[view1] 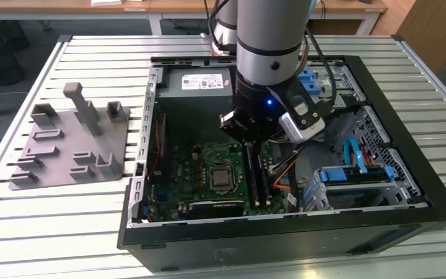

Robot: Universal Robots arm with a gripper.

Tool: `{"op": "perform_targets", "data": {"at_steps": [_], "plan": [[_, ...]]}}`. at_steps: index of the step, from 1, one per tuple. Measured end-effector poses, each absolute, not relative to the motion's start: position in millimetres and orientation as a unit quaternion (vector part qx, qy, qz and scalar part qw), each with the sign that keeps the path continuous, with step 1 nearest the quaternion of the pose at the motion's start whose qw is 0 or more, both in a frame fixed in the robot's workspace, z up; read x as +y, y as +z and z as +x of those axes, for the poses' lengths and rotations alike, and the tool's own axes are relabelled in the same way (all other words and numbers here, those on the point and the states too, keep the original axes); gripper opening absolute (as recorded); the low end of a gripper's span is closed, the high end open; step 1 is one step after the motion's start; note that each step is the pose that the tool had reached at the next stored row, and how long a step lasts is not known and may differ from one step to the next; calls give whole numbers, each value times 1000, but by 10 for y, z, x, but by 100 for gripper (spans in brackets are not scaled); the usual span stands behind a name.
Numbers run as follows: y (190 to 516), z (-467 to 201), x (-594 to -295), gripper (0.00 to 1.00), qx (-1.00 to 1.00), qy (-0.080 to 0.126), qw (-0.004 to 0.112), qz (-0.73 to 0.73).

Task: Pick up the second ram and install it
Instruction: 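Press down the second ram until it locks into place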

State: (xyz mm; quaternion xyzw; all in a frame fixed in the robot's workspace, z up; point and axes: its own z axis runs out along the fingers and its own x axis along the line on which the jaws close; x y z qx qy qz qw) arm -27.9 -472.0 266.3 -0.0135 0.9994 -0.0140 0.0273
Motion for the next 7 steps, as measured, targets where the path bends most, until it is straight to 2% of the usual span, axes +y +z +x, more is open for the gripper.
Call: {"op": "perform_targets", "data": {"at_steps": [7], "plan": [[2691,-279,-4720,10,999,-14,27,-14]]}}
